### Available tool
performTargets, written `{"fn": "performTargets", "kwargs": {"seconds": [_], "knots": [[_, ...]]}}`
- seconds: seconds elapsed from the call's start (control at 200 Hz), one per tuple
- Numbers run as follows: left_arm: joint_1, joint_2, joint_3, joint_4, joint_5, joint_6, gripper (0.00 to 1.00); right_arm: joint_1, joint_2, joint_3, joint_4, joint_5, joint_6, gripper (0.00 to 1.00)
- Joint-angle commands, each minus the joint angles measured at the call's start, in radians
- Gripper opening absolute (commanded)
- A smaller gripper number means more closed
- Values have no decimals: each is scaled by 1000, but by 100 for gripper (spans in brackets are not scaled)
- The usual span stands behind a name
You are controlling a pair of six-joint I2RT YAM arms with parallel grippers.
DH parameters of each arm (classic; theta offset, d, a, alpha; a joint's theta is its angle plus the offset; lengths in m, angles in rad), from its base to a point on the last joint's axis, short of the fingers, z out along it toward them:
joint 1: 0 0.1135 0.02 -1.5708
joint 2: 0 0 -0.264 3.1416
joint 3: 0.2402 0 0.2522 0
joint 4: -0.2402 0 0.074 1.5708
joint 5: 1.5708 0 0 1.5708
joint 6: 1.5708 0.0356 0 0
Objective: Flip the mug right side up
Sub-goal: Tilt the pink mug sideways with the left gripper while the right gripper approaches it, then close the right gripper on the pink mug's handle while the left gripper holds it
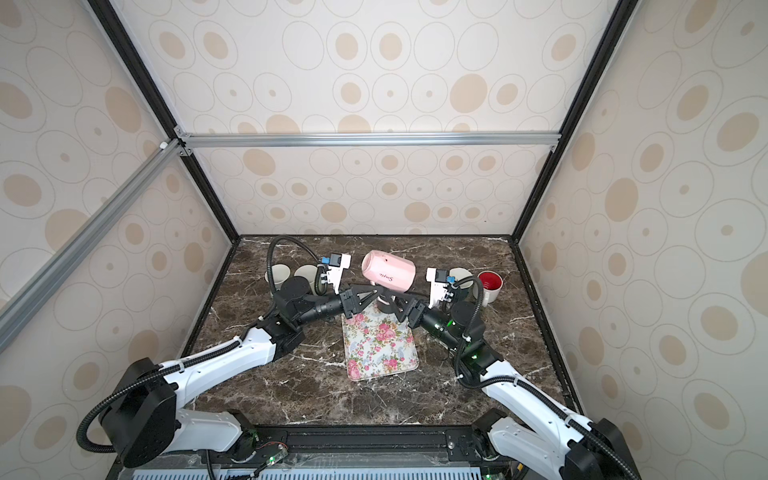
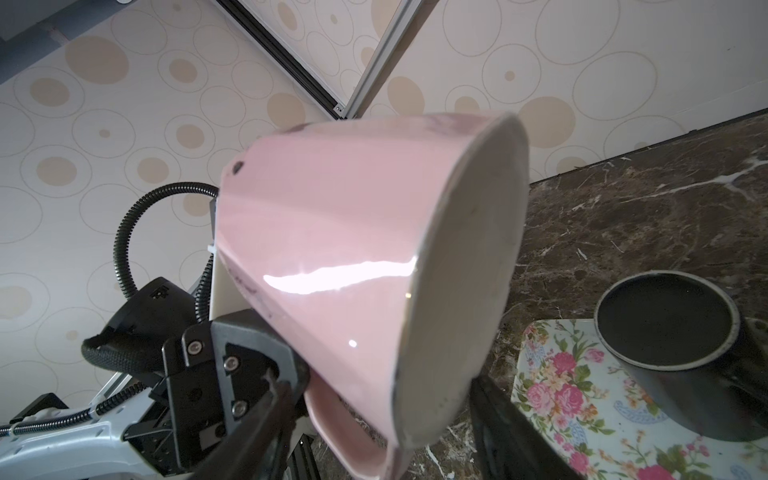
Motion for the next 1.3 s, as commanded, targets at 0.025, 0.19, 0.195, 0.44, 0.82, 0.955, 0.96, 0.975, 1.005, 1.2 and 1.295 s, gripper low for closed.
{"fn": "performTargets", "kwargs": {"seconds": [0.025, 0.19, 0.195, 0.44, 0.82, 0.955, 0.96, 0.975, 1.005, 1.2, 1.295], "knots": [[-3, -17, 20, 156, 37, 5, 0, 3, 16, 43, 89, -52, 28, 64], [-3, -16, 15, 180, 43, -8, 0, 3, 27, 56, 69, -55, 39, 63], [-3, -17, 16, 180, 43, -5, 0, 3, 29, 57, 68, -57, 38, 63], [-2, -14, 36, 130, 25, 26, 0, 3, 19, 48, 57, -46, 35, 63], [-3, -14, 42, 117, 10, 35, 0, 2, -18, 36, 2, -26, 12, 64], [-2, -12, 44, 112, 7, 37, 0, 2, -26, 34, -15, -23, 6, 64], [-3, -12, 44, 112, 7, 37, 0, 2, -26, 34, -16, -23, 7, 64], [-2, -12, 44, 110, 6, 40, 0, 2, -27, 35, -18, -22, 7, 64], [-3, -13, 42, 105, 3, 43, 0, 2, -30, 34, -25, -19, 6, 65], [-4, -12, 28, 84, -18, 53, 0, 2, -42, 41, -105, 3, -25, 65], [-3, -16, 25, 119, -10, 29, 0, 1, -28, 26, -103, -12, -39, 68]]}}
